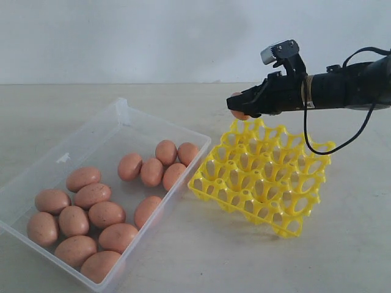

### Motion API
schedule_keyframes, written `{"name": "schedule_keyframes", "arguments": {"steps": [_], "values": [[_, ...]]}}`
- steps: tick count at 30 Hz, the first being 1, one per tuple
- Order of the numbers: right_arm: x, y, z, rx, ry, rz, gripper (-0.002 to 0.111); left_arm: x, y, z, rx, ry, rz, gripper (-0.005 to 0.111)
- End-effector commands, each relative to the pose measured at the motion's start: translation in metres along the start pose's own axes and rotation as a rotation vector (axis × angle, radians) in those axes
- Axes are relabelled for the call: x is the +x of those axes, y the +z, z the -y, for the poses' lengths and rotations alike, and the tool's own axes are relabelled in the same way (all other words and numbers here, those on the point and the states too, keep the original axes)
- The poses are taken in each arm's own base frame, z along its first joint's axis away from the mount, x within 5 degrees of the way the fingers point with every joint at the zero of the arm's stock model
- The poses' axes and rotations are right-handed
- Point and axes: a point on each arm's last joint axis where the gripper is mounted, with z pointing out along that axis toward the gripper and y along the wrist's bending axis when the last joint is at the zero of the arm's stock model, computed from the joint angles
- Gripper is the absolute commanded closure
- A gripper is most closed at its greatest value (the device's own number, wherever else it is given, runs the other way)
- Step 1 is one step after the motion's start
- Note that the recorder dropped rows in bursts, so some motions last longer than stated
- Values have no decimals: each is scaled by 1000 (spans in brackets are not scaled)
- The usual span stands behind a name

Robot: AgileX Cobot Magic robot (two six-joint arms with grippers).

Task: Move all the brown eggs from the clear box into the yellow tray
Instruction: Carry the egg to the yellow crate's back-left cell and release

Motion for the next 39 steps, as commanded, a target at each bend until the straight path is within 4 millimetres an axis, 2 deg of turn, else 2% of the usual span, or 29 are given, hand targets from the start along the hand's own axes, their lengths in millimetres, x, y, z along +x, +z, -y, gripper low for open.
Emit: {"name": "schedule_keyframes", "arguments": {"steps": [1, 15, 19, 24, 28, 31, 39], "values": [[7, 4, 1, -16, 0, -15, 109, 0, 0, 1, 7, -8, 9, 105], [18, 11, 8, 14, -59, 4, 107, 0, 0, 1, 7, -8, 9, 105], [22, 13, 10, 29, -104, -10, 94, 0, 0, 1, 7, -8, 9, 105], [20, 12, 14, 73, -80, 9, 72, 0, 0, 1, 7, -8, 9, 105], [19, 12, 15, 88, -56, 27, 61, 0, 0, 1, 7, -8, 9, 105], [18, 12, 15, 90, -51, 31, 57, 0, 0, 1, 7, -8, 9, 105], [18, 12, 15, 86, -52, 32, 57, 0, 0, 1, 7, -8, 9, 105]]}}
